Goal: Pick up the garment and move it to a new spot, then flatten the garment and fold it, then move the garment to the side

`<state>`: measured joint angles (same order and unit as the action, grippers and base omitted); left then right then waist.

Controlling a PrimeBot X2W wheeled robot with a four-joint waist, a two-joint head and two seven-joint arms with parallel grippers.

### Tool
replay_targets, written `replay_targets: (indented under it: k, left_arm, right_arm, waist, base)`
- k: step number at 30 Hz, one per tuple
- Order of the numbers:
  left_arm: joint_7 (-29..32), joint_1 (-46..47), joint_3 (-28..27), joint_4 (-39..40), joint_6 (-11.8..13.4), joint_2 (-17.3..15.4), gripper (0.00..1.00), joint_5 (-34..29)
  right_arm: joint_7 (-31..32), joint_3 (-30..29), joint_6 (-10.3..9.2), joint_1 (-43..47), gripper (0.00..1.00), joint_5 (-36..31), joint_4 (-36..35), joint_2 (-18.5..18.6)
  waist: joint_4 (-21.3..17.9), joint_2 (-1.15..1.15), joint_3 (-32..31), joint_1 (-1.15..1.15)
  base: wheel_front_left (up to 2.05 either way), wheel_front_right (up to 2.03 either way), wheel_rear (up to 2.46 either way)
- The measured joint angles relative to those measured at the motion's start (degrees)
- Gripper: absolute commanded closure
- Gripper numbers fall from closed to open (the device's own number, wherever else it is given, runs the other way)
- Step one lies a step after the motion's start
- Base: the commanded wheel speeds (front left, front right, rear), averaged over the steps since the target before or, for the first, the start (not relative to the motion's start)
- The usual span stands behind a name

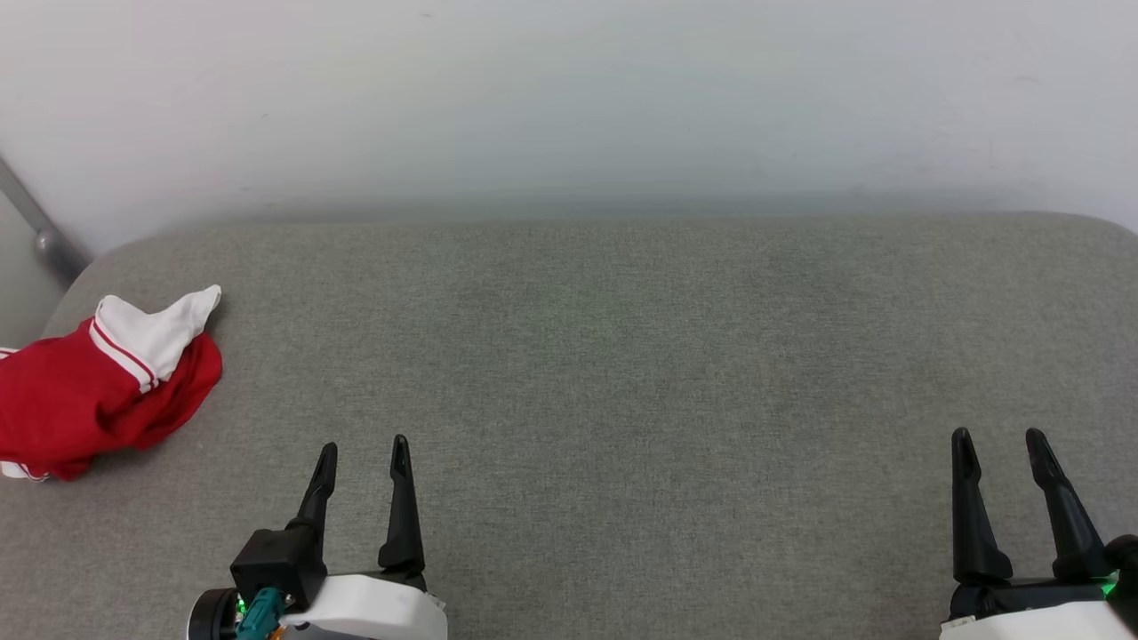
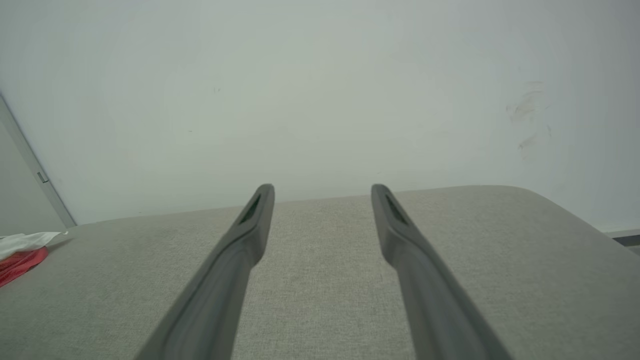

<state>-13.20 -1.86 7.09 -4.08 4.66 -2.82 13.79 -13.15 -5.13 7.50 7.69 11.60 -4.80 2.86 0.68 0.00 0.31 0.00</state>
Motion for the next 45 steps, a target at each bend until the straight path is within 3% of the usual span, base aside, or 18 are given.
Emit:
replay_targets:
  k: [18,45]
  left_arm:
    - [-1.79,-0.72,0.38,0.2,0.89,-0.01,0.0,-4.28]
    - [-1.87,-0.87,0.19,-1.34,0.77,-0.02,0.0,-3.53]
  right_arm:
    - [-1.89,0.04,0.0,1.19,0.0,-2.97,-0.75,0.01]
    - [-1.9,0.49,0.0,1.2,0.0,-1.4,0.37,0.01]
  waist:
    - [0.15,0.0,0.21,0.0]
    - [0.71,0.0,0.7,0.0]
  base:
    - [0.0,0.0,0.0]
    - [0.0,0.0,0.0]
